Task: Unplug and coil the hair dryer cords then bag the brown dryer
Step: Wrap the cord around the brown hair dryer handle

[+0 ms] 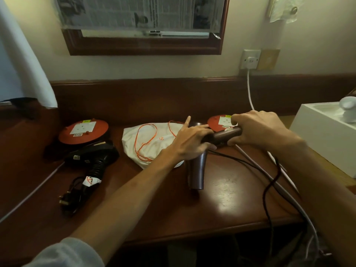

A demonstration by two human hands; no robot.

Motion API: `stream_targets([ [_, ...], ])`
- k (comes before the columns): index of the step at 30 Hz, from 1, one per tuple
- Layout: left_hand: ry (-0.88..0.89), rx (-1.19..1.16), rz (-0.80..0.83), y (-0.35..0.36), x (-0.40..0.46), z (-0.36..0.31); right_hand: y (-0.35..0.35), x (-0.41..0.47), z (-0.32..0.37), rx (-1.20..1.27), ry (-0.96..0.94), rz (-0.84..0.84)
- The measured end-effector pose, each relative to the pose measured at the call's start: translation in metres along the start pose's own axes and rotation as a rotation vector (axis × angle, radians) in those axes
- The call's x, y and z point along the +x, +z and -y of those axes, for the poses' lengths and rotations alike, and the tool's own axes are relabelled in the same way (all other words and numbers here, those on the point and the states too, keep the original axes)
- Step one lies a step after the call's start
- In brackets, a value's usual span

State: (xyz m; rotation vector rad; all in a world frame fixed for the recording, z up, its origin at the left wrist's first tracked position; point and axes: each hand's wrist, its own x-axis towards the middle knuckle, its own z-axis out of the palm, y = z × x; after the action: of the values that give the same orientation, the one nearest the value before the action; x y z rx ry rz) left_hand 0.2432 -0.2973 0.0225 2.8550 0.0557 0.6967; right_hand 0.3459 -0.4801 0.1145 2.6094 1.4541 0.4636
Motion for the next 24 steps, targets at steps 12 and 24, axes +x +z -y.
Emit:
stream_targets([
  [12, -0.367, -0.484, -0.286, 0.005, -0.068, 0.014, 0.024, -0.054, 0.028, 1.327, 0.02, -0.262],
  [24, -0.512, -0.695, -0.387, 0.047, -0.084, 0.026, 0.125, -0.062, 0.125, 1.008, 0.011, -0.138],
])
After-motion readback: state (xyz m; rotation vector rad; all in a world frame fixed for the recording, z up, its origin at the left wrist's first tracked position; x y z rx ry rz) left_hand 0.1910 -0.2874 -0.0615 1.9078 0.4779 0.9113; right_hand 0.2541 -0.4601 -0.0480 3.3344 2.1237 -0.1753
